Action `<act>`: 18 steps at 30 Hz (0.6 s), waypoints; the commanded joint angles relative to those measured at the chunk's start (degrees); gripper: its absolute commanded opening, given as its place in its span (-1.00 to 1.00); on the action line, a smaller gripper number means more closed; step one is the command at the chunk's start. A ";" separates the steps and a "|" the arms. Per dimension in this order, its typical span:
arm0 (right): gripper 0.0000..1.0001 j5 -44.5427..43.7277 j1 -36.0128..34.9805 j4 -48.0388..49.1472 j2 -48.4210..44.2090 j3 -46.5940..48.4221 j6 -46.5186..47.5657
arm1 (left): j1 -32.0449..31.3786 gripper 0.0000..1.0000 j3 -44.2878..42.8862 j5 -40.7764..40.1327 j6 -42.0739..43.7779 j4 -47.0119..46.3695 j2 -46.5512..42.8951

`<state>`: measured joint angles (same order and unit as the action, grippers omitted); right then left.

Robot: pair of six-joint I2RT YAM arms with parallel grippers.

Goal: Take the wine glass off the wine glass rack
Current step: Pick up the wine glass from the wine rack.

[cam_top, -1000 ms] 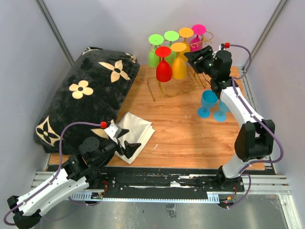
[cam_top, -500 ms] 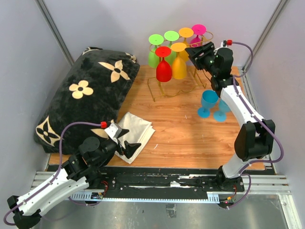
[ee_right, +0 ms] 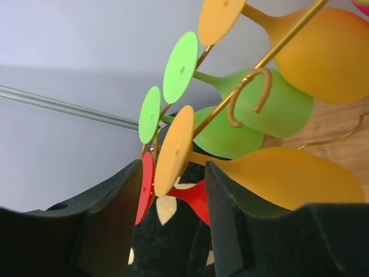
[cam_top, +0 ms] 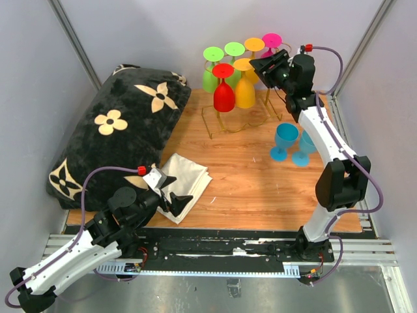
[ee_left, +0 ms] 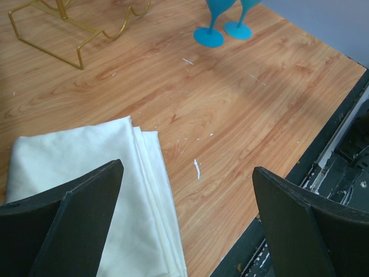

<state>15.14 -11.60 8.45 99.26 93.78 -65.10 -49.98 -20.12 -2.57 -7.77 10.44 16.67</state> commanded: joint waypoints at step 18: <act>-0.53 -0.11 -0.90 -3.26 3.02 5.71 3.24 | -0.12 0.99 -0.59 -0.60 1.04 0.01 1.17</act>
<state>14.94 -11.66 4.82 101.49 96.42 -62.57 -49.98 -20.12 -2.76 -7.73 10.52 17.63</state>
